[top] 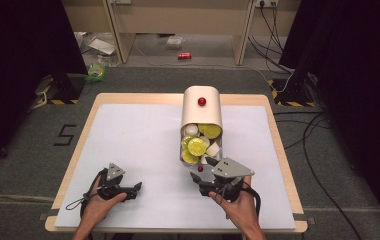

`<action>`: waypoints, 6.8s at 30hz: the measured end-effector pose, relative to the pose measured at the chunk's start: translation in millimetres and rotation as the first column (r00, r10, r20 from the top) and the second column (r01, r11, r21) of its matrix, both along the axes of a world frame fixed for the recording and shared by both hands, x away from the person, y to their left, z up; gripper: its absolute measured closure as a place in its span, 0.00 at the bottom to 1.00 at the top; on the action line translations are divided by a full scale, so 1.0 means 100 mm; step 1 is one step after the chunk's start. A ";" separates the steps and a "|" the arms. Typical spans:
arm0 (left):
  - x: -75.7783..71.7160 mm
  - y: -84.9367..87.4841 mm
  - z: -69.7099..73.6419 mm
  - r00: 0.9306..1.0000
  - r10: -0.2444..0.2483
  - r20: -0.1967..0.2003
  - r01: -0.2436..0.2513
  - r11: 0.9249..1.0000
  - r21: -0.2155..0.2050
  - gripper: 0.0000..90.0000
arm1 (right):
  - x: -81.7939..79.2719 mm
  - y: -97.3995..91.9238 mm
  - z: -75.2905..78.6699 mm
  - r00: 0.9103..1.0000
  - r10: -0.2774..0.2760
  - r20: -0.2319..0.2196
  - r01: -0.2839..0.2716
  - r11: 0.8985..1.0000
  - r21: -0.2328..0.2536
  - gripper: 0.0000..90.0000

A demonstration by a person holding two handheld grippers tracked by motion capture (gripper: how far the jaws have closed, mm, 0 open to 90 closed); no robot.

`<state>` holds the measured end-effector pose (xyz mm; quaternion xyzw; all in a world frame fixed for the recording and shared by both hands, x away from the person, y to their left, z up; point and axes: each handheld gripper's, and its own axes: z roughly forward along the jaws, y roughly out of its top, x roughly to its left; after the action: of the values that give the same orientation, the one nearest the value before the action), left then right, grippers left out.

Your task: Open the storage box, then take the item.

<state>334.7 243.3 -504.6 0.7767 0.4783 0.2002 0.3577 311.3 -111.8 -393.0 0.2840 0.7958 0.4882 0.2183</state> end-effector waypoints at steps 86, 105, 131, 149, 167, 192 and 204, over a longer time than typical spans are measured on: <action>0.00 0.00 0.00 1.000 0.000 -0.002 0.000 1.000 -0.001 0.11 | 0.54 0.33 0.09 0.985 -0.173 -0.020 0.172 0.985 -0.019 0.32; 0.00 0.00 0.00 1.000 -0.001 -0.002 0.001 1.000 -0.002 0.11 | 0.48 0.37 0.10 0.985 -0.170 0.013 0.170 0.983 -0.070 0.39; 0.00 0.00 0.00 1.000 -0.001 -0.002 0.001 1.000 -0.002 0.11 | 0.48 0.38 0.08 0.991 -0.123 -0.056 0.122 0.992 -0.029 0.43; 0.00 0.00 0.00 1.000 -0.001 -0.001 0.001 1.000 -0.003 0.11 | 0.43 0.29 0.16 0.991 -0.137 -0.010 0.137 0.991 0.005 0.45; 0.00 0.00 0.00 1.000 -0.001 -0.001 0.001 1.000 -0.004 0.11 | 0.30 0.07 0.37 0.991 -0.134 0.018 0.132 0.986 0.098 0.45; 0.00 0.01 0.00 1.000 -0.001 -0.001 0.001 1.000 -0.004 0.11 | 0.16 -0.26 0.47 0.981 -0.192 0.033 0.186 0.974 0.128 0.45; 0.00 0.01 0.00 1.000 -0.001 -0.001 0.001 1.000 -0.004 0.11 | 0.13 -0.43 0.47 0.971 -0.237 0.037 0.230 0.963 0.142 0.45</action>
<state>335.0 243.8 -504.7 0.7763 0.4785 0.1986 0.3591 324.2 -155.1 -346.5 0.3770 0.7154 0.5198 0.2755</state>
